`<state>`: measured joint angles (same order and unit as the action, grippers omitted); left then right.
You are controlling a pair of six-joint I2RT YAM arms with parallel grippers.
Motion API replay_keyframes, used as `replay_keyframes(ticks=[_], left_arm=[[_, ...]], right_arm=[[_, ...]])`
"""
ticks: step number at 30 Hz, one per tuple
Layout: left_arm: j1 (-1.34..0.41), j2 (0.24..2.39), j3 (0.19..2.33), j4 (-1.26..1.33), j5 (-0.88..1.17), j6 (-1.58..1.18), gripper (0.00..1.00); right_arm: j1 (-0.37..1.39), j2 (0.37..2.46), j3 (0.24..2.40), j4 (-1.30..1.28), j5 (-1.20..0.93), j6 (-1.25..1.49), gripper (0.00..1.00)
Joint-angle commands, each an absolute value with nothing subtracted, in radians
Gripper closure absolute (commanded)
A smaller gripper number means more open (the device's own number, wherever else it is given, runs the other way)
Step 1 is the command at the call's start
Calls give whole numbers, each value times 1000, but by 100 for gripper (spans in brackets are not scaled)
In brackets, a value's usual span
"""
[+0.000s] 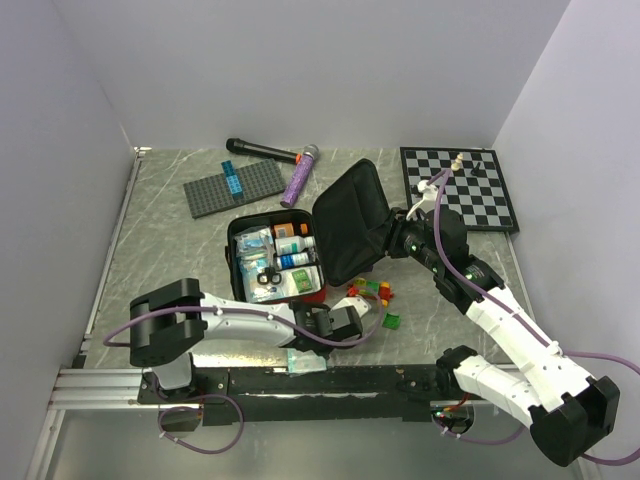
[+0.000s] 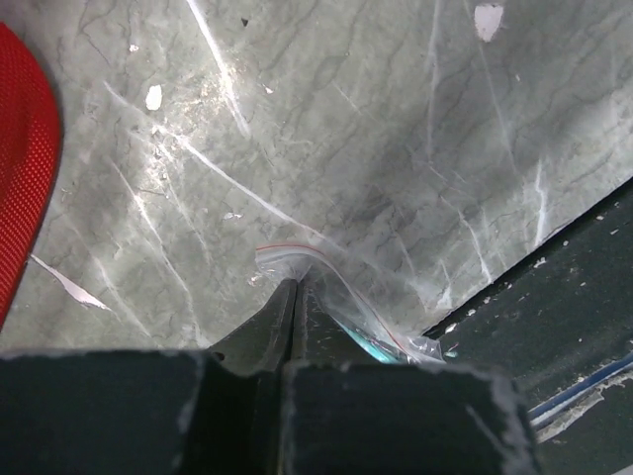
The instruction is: Organize the medicine kit
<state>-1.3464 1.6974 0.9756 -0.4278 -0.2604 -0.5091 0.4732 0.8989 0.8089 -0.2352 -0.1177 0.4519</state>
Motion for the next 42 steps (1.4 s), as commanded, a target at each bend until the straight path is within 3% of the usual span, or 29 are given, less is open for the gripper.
replay_keyframes(ticks=[1, 6, 19, 23, 26, 31, 36, 42], left_arm=[[-1367, 1760, 940, -482, -278, -520, 99], [-1379, 1645, 934, -515, -334, -563, 99], [-1382, 1091, 1000, -611, -526, -635, 99], [-1319, 973, 1020, -517, -606, -598, 99], [-1169, 913, 1017, -367, -531, -545, 99], [-959, 940, 1072, -151, -328, -470, 99], [-870, 1040, 1140, 47, -209, -429, 99], [-773, 1209, 1224, 270, -9, -498, 99]], right_arm=[[476, 890, 830, -239, -121, 453, 52], [476, 891, 845, -253, -126, 454, 52], [476, 911, 859, -236, -163, 460, 52], [476, 902, 861, -210, -215, 453, 42], [476, 890, 853, -187, -244, 456, 35], [476, 865, 853, -172, -264, 462, 30], [476, 842, 867, -127, -362, 457, 24], [474, 844, 850, -51, -506, 459, 24]])
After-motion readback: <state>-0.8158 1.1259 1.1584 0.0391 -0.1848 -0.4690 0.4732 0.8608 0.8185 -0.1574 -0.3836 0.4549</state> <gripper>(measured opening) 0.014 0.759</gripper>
